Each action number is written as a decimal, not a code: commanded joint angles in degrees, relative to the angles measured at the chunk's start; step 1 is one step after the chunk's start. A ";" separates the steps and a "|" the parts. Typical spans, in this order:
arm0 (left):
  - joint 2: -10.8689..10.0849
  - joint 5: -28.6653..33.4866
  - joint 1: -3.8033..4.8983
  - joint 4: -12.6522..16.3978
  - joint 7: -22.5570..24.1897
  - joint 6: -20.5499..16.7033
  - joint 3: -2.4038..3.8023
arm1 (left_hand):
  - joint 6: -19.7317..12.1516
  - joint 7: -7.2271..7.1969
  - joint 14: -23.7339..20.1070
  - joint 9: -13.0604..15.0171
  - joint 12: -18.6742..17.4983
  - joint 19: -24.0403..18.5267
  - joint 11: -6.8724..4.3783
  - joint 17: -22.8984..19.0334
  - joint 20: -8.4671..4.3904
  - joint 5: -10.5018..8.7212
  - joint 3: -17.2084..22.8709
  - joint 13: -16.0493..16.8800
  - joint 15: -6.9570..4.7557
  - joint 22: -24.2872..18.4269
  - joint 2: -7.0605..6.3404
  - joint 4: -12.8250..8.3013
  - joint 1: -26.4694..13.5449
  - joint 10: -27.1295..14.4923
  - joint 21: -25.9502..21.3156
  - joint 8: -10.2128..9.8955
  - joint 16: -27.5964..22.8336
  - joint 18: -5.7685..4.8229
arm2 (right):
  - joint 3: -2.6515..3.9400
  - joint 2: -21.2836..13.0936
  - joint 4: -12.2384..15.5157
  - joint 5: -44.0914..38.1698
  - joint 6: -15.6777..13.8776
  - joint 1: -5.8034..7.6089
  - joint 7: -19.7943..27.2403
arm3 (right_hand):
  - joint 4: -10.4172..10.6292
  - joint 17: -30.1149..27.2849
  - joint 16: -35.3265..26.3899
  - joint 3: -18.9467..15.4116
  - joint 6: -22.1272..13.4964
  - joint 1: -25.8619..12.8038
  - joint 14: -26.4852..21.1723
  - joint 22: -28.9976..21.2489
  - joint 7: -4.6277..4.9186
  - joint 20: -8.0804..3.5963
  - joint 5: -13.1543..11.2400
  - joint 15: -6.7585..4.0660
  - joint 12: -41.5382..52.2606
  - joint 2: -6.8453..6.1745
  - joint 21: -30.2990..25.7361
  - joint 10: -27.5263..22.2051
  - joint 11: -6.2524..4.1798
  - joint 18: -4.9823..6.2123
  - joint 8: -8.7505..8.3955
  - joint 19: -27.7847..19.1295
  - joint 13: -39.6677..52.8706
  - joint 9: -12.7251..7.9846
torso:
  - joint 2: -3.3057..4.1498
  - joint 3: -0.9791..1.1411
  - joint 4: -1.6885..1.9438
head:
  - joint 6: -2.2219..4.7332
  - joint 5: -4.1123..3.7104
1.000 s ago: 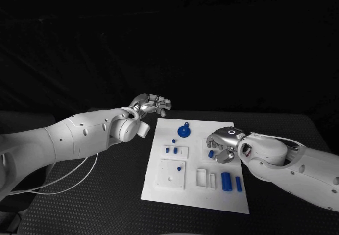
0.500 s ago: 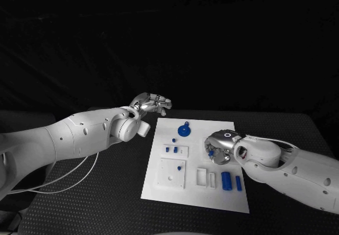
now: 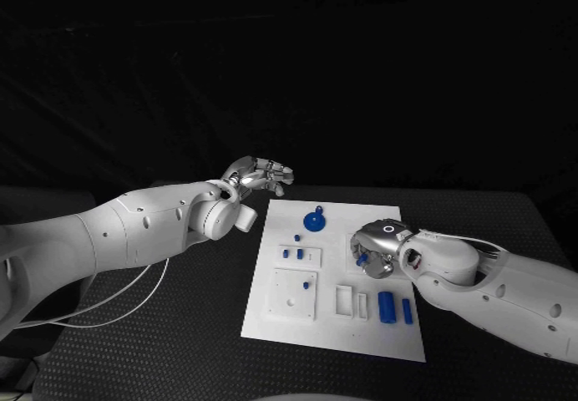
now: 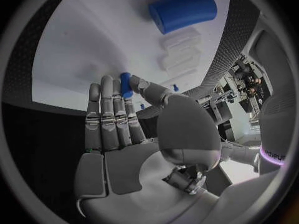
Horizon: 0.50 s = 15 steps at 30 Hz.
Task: Assemble the parts on the task board
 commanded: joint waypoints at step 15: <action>0.08 0.34 0.11 0.01 0.72 0.68 0.03 | -0.20 -0.08 0.43 0.04 -0.08 0.47 0.10 0.16 0.01 0.23 -0.09 -0.08 0.11 0.09 -0.06 0.33 -0.12 -0.27 -0.44 -0.11 -0.38 0.44 | 1.23 -3.09 6.46 -2.43 -4.64 0.84 -0.64 | -0.13 1.72 1.18 1.53 2.21 0.36 2.34 1.24 -0.72 -0.80 -0.27 -0.95 1.00 0.78 1.99 2.28 -0.91 0.79 0.79 2.57 1.45 0.53 | -0.07 -0.07 -0.06 | 0.12 0.29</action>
